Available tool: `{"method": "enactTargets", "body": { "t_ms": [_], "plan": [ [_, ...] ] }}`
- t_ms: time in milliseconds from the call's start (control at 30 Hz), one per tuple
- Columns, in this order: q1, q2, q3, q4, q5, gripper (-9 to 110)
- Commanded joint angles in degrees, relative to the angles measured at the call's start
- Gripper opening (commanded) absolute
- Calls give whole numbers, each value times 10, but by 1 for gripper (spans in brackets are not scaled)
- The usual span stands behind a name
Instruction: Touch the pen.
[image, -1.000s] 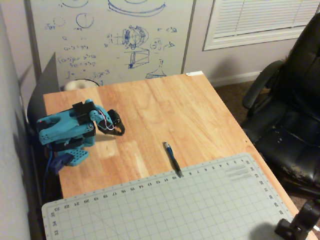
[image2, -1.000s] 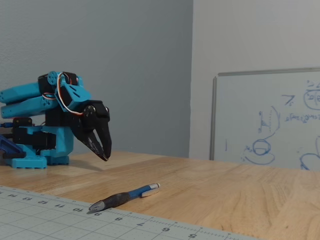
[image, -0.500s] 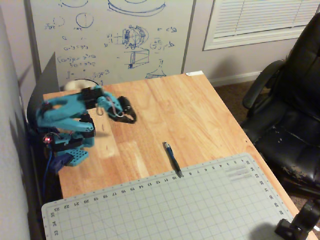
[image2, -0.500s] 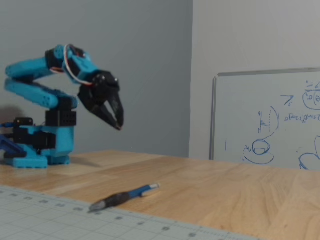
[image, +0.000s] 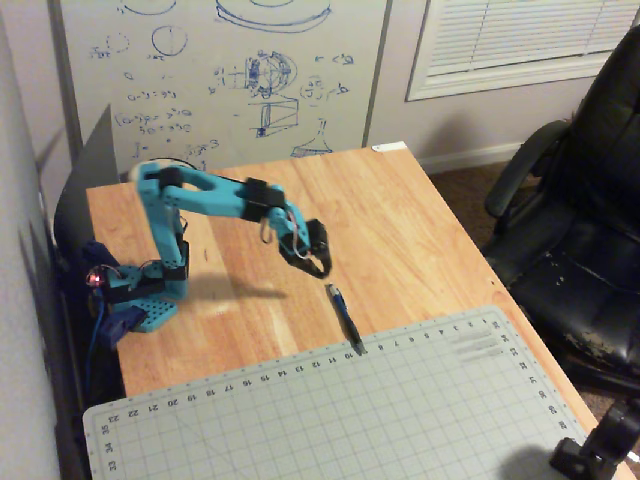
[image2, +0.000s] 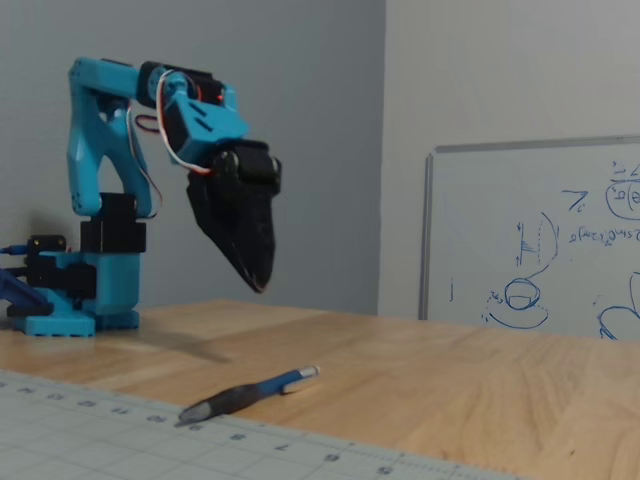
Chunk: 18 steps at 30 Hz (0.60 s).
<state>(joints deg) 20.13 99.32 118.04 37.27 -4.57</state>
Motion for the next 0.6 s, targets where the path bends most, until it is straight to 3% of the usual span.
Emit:
{"method": "enactTargets", "body": {
  "t_ms": [0, 567],
  "plan": [
    [7, -71, -126, -11, -3, 1],
    [6, -253, -276, -7, -3, 1]
  ]
}}
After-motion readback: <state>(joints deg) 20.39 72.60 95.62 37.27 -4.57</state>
